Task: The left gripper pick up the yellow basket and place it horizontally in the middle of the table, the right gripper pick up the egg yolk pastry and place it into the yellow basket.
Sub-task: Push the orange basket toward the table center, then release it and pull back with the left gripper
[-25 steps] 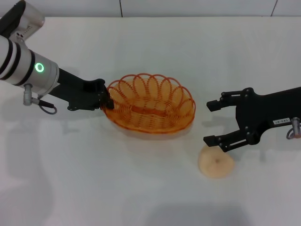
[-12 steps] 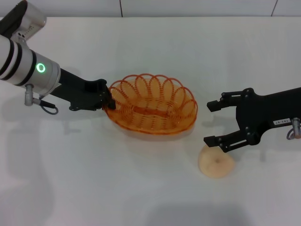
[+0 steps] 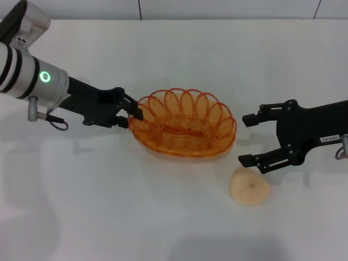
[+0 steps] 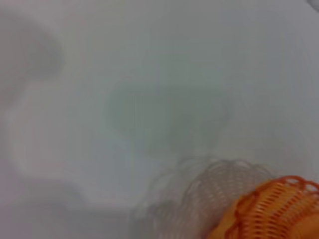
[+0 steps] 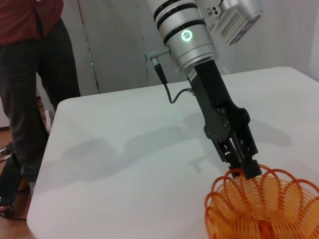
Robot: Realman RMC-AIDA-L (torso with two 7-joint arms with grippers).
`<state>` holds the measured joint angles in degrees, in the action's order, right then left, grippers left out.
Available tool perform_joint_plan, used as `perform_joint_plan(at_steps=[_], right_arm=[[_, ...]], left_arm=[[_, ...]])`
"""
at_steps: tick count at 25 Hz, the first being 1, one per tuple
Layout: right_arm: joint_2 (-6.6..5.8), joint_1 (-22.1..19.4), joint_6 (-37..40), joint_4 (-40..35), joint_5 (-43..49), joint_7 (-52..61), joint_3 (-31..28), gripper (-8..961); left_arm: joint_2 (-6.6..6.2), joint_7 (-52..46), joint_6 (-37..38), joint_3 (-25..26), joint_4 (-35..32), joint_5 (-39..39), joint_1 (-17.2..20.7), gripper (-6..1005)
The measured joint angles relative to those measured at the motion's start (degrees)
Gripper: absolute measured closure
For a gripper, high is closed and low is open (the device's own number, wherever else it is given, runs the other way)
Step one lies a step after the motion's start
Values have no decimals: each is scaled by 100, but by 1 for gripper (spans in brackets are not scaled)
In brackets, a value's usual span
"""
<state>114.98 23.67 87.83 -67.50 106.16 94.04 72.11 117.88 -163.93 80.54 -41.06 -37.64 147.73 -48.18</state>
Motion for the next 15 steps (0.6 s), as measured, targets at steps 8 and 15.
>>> perform_joint_plan(at_steps=[8, 15], right_arm=[[6, -11, 16, 24, -5, 0, -58, 85], [20, 8, -20, 52, -9, 13, -57, 85]], left_arm=[[-99, 359, 296, 18, -144, -407, 86, 478], [-243, 1026, 415, 25, -719, -1120, 413, 178]])
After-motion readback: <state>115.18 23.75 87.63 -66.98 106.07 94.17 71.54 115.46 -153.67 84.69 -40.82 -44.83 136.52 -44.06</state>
